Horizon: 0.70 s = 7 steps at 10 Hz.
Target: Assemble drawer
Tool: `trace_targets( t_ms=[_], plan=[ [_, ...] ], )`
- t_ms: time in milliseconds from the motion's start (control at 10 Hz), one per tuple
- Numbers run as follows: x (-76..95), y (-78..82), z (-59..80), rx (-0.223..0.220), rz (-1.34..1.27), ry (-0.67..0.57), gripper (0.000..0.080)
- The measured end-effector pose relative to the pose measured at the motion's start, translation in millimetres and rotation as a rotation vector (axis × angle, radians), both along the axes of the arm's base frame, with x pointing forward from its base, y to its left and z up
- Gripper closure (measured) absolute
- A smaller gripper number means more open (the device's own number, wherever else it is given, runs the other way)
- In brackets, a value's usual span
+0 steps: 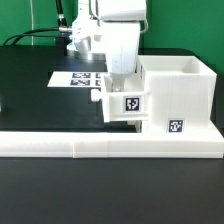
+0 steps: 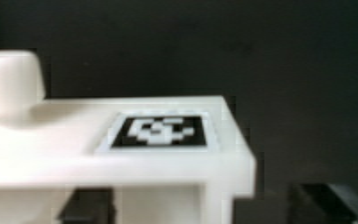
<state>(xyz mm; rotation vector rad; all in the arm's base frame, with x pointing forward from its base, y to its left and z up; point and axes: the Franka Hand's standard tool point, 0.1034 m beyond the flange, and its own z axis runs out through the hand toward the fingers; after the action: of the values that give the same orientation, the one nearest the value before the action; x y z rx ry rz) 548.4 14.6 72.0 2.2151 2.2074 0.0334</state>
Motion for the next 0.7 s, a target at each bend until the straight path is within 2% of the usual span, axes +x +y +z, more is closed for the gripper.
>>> trace_targets(
  t_ms=[100, 200, 400, 600, 700],
  plan=[
    [0.9, -1.6, 9.0, -0.010, 0.001, 0.003, 0.0205],
    [1.6, -4.3, 18.1, -0.019, 0.001, 0.003, 0.0167],
    [1.1, -18.5, 35.8, -0.039, 0.028, -0.004, 0.0153],
    [-3.4, -38.3, 38.1, -0.048, 0.070, 0.005, 0.0151],
    [-3.4, -35.4, 36.6, -0.045, 0.069, 0.007, 0.0151]
  ],
)
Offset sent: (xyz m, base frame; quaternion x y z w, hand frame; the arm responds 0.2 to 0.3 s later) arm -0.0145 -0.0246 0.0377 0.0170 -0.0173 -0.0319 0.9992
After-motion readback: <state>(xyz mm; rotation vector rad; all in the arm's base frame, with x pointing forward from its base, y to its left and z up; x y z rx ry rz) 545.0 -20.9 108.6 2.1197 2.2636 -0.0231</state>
